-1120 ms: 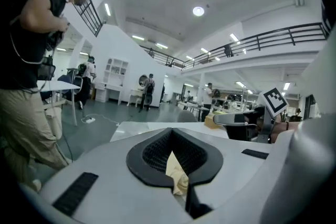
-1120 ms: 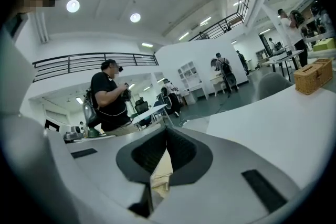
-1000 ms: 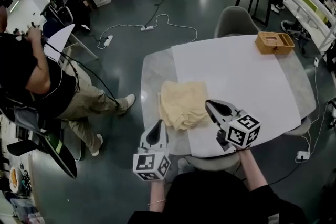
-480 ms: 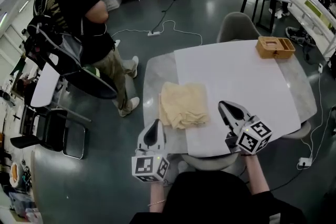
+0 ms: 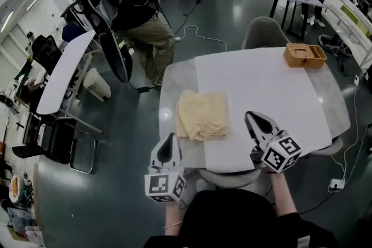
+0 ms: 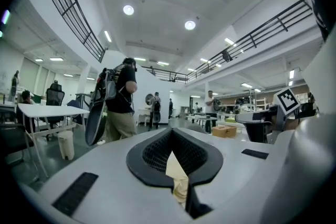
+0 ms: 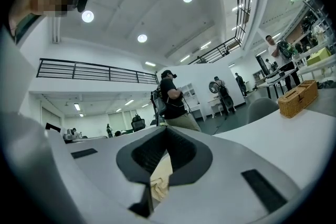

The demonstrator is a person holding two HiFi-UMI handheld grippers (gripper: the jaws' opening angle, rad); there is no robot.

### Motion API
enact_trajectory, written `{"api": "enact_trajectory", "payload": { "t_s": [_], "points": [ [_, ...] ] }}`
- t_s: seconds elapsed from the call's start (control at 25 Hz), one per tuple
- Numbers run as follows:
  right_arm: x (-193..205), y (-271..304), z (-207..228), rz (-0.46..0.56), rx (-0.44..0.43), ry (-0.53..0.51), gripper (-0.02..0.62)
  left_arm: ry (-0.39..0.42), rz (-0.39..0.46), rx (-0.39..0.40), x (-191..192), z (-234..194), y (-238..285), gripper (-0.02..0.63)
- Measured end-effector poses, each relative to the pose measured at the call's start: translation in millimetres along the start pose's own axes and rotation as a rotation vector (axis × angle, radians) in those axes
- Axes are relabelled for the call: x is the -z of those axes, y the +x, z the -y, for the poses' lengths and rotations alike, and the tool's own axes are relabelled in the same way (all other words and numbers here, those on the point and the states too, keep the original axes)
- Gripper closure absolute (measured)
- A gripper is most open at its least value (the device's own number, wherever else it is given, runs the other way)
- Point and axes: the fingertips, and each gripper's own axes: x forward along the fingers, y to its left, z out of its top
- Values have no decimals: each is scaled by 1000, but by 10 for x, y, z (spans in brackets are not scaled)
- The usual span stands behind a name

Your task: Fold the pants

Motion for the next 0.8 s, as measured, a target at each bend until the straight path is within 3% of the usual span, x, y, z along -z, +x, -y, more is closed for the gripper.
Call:
{"api": "enact_trajectory", "payload": {
  "t_s": [0.8],
  "points": [
    [0, -83, 81, -7, 38, -26, 581, 26, -43, -32, 77, -62, -59, 598]
  ]
}}
